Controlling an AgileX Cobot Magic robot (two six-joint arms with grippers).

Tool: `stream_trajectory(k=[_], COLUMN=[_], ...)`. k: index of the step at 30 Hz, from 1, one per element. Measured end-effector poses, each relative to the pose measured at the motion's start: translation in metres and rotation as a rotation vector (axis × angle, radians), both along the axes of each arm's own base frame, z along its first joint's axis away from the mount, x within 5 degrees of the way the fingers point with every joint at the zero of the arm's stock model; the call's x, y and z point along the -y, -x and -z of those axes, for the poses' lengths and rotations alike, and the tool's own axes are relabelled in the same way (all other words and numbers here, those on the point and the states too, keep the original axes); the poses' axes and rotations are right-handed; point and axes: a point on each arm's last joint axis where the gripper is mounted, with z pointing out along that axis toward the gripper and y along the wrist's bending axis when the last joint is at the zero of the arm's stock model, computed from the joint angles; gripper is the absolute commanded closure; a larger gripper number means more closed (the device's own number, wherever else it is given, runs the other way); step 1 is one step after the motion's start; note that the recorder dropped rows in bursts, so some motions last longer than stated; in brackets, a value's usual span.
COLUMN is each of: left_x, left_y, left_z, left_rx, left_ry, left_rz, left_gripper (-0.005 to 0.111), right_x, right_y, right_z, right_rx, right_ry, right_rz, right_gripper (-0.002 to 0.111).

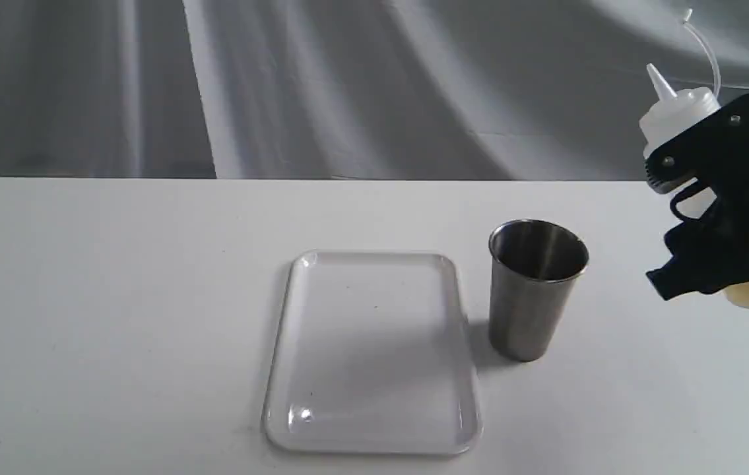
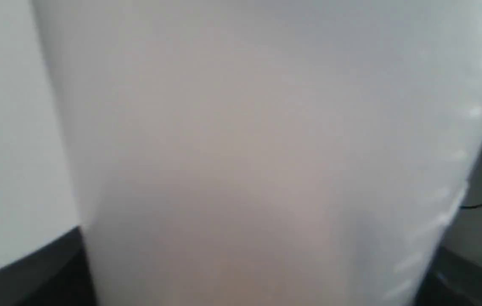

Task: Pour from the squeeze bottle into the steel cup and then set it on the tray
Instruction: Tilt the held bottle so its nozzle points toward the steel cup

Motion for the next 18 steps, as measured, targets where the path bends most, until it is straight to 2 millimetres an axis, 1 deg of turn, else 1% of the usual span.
stream_trajectory(k=[10, 18], left_x=[0.0, 0.0], left_y=[0.0, 0.0], left_z=[0.0, 0.0], left_rx=[0.0, 0.0], left_ry=[0.0, 0.0], left_rz=[0.0, 0.0], left_gripper=[0.107, 0.107], right_x=[0.0006, 0.0072], right_y=[-0.0015, 0.0007], right_z=[-0.0028, -0.0057], right_rx=[-0.011, -0.046], right_ry=[0.127, 0.259], right_rz=[-0.07, -0.053], right_gripper=[0.108, 0.108])
